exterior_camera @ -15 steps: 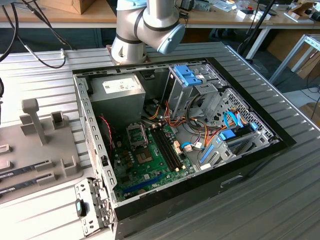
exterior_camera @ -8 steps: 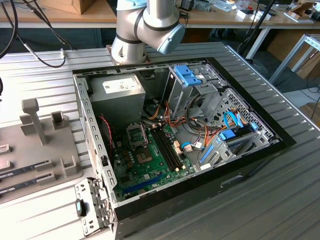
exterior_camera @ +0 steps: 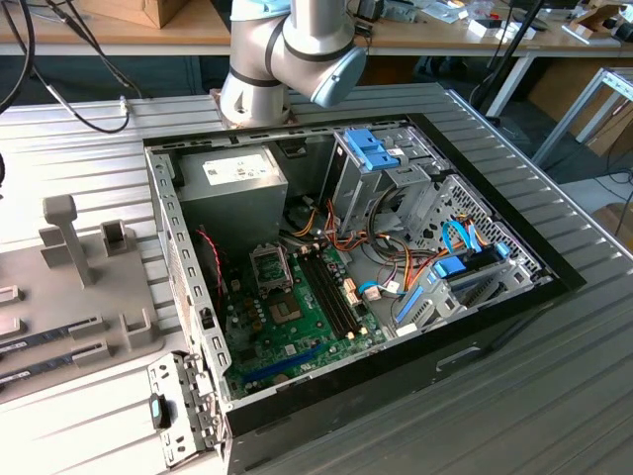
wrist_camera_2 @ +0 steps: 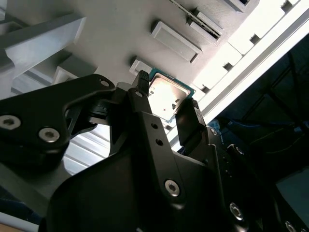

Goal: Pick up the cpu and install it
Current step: 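Pick up the cpu and move it towards the insertion slot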

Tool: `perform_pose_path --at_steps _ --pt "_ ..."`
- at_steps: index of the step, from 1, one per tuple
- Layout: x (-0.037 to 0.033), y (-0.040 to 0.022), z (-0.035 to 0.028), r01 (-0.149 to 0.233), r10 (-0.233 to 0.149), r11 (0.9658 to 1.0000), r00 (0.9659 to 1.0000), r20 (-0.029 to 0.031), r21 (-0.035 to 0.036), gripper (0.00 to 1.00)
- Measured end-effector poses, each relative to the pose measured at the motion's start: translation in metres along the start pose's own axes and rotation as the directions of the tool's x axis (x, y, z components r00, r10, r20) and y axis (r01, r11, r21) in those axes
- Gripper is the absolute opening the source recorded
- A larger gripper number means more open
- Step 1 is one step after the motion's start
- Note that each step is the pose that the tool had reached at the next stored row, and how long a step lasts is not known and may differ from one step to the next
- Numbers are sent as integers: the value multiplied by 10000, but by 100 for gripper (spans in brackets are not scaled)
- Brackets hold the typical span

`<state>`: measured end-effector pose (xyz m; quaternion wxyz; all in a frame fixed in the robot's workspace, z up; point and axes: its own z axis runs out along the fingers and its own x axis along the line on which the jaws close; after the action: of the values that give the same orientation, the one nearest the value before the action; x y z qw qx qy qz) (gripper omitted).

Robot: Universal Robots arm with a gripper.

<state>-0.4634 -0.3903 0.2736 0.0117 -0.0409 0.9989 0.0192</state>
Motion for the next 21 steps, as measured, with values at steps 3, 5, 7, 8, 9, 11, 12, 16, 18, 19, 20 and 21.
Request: perform_pose_path --at_steps 3,5,7,8,9,11,12,16,18,19,20,21 --pt "-1 1 -17 0 0 10000 10000 1 0 47" --pt "-1 1 -26 0 0 10000 10000 0 0 47" --pt "-1 1 -31 0 0 10000 10000 1 -1 47" --pt "-1 1 -33 0 0 10000 10000 1 0 47" --pt "-1 1 -36 0 0 10000 10000 1 -1 47" --pt "-1 2 -43 0 0 10000 10000 0 -1 47" --pt "-1 2 -51 0 0 10000 10000 0 -1 47" --pt "-2 2 -63 0 0 10000 10000 1 -1 47" --pt "-2 3 -71 0 0 10000 10000 1 -2 47" --pt "-2 3 -75 0 0 10000 10000 1 -3 47" --pt "-2 3 -78 0 0 10000 10000 2 -3 47" --pt "-2 3 -83 0 0 10000 10000 1 -3 47"
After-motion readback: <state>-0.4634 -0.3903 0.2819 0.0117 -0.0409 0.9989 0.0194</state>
